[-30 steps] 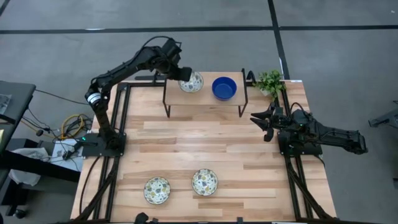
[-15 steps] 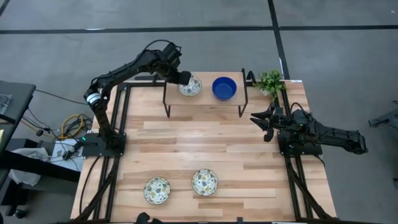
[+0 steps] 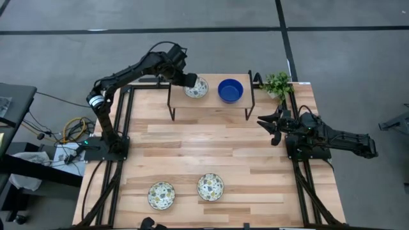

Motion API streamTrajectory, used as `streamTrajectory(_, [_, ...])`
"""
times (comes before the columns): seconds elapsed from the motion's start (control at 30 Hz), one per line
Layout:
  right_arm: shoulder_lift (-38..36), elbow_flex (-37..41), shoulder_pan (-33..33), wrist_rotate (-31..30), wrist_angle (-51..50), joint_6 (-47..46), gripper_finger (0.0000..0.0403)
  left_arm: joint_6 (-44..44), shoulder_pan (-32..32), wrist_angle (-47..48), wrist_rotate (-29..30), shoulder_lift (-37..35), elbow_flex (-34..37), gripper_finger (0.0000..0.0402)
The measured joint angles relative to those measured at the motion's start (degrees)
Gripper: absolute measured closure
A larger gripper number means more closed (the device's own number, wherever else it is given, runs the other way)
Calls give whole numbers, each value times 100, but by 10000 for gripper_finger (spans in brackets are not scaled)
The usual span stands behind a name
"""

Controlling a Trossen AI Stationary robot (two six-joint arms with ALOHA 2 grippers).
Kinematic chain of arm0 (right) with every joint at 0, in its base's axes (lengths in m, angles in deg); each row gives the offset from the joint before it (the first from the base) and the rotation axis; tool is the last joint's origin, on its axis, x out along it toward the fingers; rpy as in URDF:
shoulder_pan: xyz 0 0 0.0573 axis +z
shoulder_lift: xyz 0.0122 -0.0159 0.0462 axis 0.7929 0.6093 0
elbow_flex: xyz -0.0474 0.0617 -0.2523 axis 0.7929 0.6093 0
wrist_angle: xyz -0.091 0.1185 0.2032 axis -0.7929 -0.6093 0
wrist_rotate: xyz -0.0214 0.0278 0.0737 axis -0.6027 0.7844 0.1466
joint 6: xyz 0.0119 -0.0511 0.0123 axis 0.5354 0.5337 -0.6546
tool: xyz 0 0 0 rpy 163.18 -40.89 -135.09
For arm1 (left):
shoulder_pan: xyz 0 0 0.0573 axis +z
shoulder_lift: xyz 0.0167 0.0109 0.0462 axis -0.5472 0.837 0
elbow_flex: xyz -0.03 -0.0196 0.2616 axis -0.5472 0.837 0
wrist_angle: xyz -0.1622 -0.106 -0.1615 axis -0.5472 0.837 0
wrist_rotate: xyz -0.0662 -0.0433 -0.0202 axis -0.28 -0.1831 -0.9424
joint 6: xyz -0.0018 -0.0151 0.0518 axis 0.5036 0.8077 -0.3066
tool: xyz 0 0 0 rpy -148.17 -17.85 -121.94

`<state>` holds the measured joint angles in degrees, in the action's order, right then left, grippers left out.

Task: Pick & Place Mini bowls
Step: Put the top right white patterned bowl on the shelf, then stack the left white patterned bowl on the white patterned bowl on the shelf

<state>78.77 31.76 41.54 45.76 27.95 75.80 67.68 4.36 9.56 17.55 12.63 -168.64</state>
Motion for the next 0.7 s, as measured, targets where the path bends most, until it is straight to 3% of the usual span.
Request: streamTrajectory(0.7, [0, 0, 0, 0, 2, -4, 305, -75, -11, -18, 105, -104, 15, 271])
